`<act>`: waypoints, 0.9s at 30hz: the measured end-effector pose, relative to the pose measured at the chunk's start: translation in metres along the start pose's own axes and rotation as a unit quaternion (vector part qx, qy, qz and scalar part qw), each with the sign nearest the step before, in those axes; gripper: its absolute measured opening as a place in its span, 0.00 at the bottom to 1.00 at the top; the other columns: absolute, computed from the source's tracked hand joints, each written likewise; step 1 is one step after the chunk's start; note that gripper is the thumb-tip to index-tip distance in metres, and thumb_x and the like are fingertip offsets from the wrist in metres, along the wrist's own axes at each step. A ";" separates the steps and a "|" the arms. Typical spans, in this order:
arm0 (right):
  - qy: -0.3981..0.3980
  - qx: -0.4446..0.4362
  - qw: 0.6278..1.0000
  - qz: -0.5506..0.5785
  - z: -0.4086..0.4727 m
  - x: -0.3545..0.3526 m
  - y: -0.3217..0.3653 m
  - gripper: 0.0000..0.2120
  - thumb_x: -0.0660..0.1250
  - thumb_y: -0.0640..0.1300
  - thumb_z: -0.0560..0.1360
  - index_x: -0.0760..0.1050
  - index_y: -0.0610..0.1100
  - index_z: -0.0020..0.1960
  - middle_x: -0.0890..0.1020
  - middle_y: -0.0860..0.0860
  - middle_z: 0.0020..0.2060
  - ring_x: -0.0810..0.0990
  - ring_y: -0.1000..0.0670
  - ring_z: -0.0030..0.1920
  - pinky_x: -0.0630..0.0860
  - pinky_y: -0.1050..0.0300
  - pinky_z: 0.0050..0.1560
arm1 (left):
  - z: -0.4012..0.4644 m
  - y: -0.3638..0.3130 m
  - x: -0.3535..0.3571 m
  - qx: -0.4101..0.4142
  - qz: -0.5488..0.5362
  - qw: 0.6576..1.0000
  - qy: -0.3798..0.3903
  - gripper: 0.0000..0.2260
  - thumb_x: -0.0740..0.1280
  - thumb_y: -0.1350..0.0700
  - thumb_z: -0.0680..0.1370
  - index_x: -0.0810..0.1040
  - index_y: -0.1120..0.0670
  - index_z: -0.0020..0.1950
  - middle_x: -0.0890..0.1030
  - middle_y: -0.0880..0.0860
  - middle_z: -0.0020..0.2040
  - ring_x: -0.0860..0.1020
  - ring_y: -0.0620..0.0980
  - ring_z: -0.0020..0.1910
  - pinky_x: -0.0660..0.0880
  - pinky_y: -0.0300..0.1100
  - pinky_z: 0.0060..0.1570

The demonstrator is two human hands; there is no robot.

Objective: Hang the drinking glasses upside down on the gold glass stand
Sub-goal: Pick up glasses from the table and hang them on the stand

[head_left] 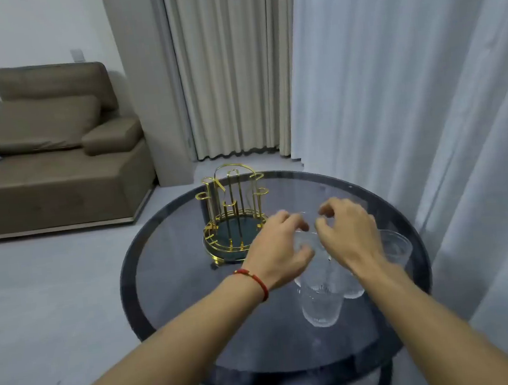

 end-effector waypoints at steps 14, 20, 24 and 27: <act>-0.096 0.018 0.982 0.164 -0.102 0.000 -0.031 0.13 0.69 0.32 0.74 0.80 0.45 0.56 0.82 0.51 0.51 0.81 0.49 0.51 0.80 0.44 0.58 | -0.061 -0.004 0.065 -0.148 -0.173 0.971 -0.078 0.36 0.77 0.41 0.65 0.67 0.47 0.69 0.73 0.50 0.60 0.72 0.48 0.59 0.73 0.41 0.56; 0.029 -0.085 0.981 0.171 -0.092 0.001 0.009 0.13 0.65 0.48 0.83 0.77 0.51 0.66 0.79 0.58 0.60 0.76 0.64 0.62 0.70 0.69 0.63 | -0.058 0.042 0.015 -0.338 -0.463 0.804 -0.160 0.28 0.73 0.44 0.63 0.76 0.51 0.62 0.80 0.56 0.57 0.80 0.54 0.54 0.81 0.57 0.55; 0.109 -0.086 0.977 0.161 -0.060 0.014 0.038 0.19 0.63 0.53 0.84 0.73 0.54 0.74 0.75 0.57 0.68 0.74 0.57 0.67 0.72 0.54 0.70 | -0.056 0.059 0.014 -0.365 -0.660 0.646 -0.120 0.14 0.70 0.50 0.71 0.82 0.55 0.53 0.85 0.57 0.49 0.83 0.54 0.47 0.81 0.54 0.47; 0.121 -0.041 0.980 0.150 -0.041 0.026 0.048 0.23 0.64 0.56 0.83 0.69 0.55 0.76 0.76 0.51 0.70 0.75 0.52 0.69 0.73 0.49 0.71 | -0.053 0.065 0.018 -0.367 -0.708 0.592 -0.114 0.09 0.67 0.51 0.74 0.83 0.52 0.49 0.86 0.56 0.47 0.83 0.56 0.48 0.81 0.53 0.47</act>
Point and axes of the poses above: each hand's wrist, its own z-axis towards the middle knuckle, its own x-axis out of the palm, y = z × x, the point moved 5 cm from there along z, towards the middle knuckle
